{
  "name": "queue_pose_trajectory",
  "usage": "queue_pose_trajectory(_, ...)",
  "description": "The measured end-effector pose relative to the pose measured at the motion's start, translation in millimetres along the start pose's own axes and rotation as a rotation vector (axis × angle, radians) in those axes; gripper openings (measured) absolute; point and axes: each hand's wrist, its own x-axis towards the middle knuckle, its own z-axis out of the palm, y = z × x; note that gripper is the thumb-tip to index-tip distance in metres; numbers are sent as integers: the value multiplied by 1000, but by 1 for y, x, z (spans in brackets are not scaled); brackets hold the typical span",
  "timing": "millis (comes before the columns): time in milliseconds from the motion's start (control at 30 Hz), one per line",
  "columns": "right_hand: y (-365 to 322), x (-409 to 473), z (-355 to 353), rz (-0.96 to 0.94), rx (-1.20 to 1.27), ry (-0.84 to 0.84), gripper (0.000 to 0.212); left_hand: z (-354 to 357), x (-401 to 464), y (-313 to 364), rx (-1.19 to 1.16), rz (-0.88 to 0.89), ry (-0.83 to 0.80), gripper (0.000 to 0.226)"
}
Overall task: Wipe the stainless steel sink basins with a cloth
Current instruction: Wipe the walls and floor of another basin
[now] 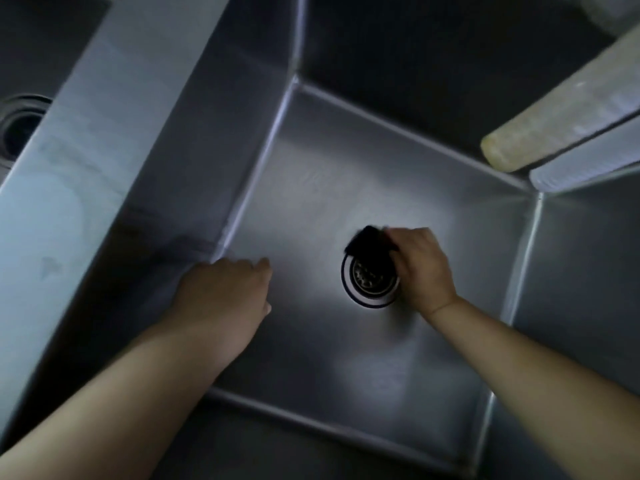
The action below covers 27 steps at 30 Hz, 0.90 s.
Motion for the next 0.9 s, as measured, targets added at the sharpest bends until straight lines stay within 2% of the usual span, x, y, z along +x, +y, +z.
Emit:
queue_pose_trajectory(100, -5, 22, -14, 267, 75, 255, 35, 3, -1, 2, 16, -2, -21, 43)
queue_pose_trajectory(167, -11, 30, -17, 291, 64, 300, 35, 1, -1, 3, 9, -12, -22, 41)
queue_pose_trajectory(233, -22, 30, -9, 176, 46, 208, 36, -1, -1, 4, 17, -14, -14, 42)
queue_pose_trajectory(333, -37, 23, 14, -90, -72, -69, 39, -1, -1, 5, 34, -15, -14, 44)
queue_pose_trajectory(367, -40, 25, 23, -110, -120, -170, 41, 0, 0, 6, 34, -14, -14, 44)
queue_pose_trajectory(433, -48, 37, 39, -26, -180, -308, 50, 2, 0, 7, 25, -13, -16, 45)
queue_pose_trajectory(533, -69, 62, 65, -1, -272, -358, 58, 5, 1, 7, 12, 2, -16, 50)
queue_pose_trajectory(667, -98, 76, 89, -240, -324, -402, 63, 6, 1, 7, -3, 10, -61, 55)
queue_pose_trajectory(767, -88, 93, 90, -386, -365, -408, 64, 8, 2, 5, -8, 12, -78, 53)
queue_pose_trajectory(833, -71, 113, 86, -358, -396, -394, 64, 10, 2, 3, 10, 2, -71, 50)
queue_pose_trajectory(900, -49, 131, 80, -209, -382, -351, 64, 11, 1, 2, 38, -8, -55, 50)
